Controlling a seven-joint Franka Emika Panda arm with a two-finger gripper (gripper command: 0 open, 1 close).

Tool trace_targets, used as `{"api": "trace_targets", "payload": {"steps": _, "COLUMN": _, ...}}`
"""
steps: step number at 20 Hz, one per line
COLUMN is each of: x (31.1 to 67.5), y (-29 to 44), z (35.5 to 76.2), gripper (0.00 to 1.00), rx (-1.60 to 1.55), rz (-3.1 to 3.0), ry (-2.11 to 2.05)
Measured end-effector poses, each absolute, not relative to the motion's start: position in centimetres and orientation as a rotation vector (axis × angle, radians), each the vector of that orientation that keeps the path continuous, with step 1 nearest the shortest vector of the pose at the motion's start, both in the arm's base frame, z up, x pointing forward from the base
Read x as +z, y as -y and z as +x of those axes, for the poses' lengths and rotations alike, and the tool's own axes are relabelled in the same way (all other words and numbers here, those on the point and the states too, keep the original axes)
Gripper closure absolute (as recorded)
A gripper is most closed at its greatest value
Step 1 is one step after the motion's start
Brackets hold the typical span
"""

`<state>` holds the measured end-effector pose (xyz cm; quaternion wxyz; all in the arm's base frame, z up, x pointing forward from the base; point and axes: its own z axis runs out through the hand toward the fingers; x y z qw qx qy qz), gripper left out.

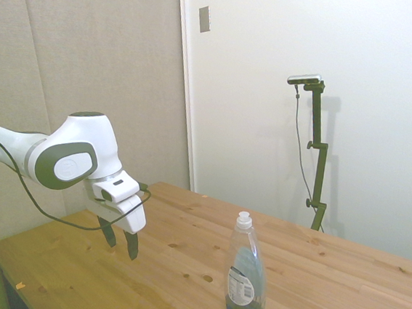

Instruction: Knock down the dish soap

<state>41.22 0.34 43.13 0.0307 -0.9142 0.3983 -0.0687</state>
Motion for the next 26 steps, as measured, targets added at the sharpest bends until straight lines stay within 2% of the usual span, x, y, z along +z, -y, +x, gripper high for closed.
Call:
{"api": "trace_targets", "payload": {"steps": 2, "x": 43.1, "y": -0.4, "z": 41.2, "gripper": 0.00, "rx": -0.213, "rz": -2.821, "ry": -1.225}}
{"api": "trace_targets", "payload": {"steps": 3, "x": 43.2, "y": -0.3, "z": 41.3, "gripper": 1.00, "rx": -0.222, "rz": -2.824, "ry": -1.228}}
{"api": "trace_targets", "payload": {"steps": 17, "x": 48.5, "y": 12.9, "z": 40.9, "gripper": 1.00, "rx": -0.508, "rz": -2.751, "ry": -1.543}}
{"api": "trace_targets", "payload": {"steps": 26, "x": 49.1, "y": 21.4, "z": 40.7, "gripper": 1.00, "rx": -0.547, "rz": -2.713, "ry": -1.678}}
